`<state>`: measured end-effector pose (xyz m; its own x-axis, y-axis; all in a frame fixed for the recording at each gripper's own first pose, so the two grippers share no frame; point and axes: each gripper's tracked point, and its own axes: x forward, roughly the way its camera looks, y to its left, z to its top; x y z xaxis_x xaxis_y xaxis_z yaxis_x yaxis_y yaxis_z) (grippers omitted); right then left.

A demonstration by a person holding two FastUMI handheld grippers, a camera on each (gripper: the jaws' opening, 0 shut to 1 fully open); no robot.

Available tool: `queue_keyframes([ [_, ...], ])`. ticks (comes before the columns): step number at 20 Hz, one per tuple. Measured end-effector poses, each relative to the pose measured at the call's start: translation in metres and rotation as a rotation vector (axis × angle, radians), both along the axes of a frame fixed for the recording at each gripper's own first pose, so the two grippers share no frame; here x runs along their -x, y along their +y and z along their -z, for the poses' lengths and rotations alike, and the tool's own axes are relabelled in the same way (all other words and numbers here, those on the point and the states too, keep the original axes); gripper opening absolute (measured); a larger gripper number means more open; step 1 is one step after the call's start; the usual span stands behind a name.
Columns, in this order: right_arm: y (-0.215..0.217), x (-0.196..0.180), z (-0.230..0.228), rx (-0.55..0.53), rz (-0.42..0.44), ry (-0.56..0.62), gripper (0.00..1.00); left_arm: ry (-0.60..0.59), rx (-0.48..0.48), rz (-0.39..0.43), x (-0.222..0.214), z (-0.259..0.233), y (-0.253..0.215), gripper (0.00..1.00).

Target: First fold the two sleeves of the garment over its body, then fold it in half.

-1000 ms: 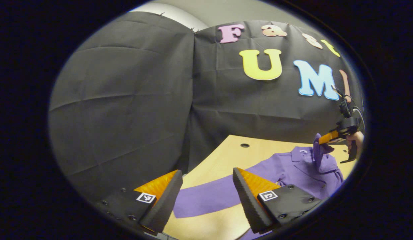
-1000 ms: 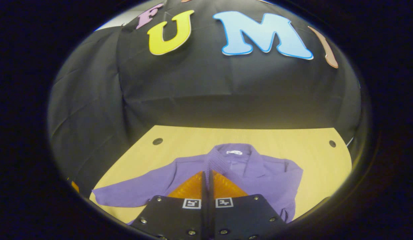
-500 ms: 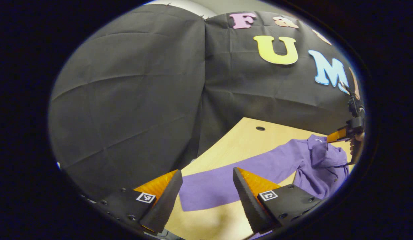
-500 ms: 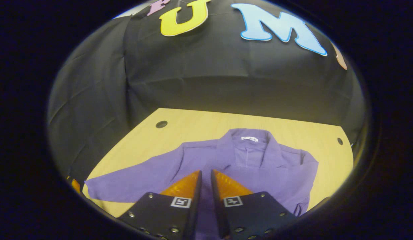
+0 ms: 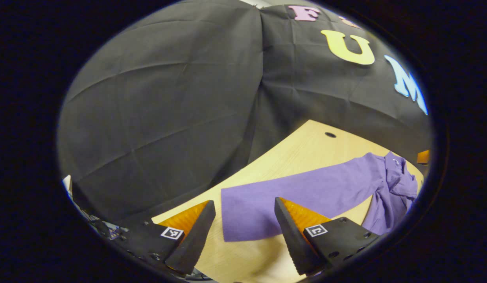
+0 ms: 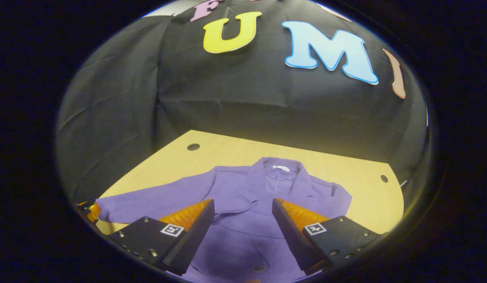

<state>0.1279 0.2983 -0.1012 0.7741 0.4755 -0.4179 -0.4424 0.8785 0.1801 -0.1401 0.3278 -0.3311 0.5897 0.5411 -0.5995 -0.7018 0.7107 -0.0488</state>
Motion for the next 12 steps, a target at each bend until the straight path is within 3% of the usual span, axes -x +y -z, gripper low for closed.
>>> queue_keyframes([
  [5, -0.018, 0.024, -0.005, 0.002, 0.002, -0.012, 0.95, 0.075, 0.083, -0.01, -0.003, 0.033, -0.004, 0.98],
  [8, -0.031, 0.037, -0.003, -0.021, 0.012, 0.013, 0.95, 0.102, 0.061, -0.006, -0.009, 0.038, -0.008, 0.99],
  [11, -0.049, 0.043, 0.004, -0.028, 0.033, 0.032, 0.95, 0.109, 0.051, 0.008, -0.017, 0.038, -0.014, 0.96],
  [12, -0.054, 0.044, 0.006, -0.026, 0.038, 0.038, 0.95, 0.102, 0.052, 0.007, -0.02, 0.039, -0.017, 0.84],
])
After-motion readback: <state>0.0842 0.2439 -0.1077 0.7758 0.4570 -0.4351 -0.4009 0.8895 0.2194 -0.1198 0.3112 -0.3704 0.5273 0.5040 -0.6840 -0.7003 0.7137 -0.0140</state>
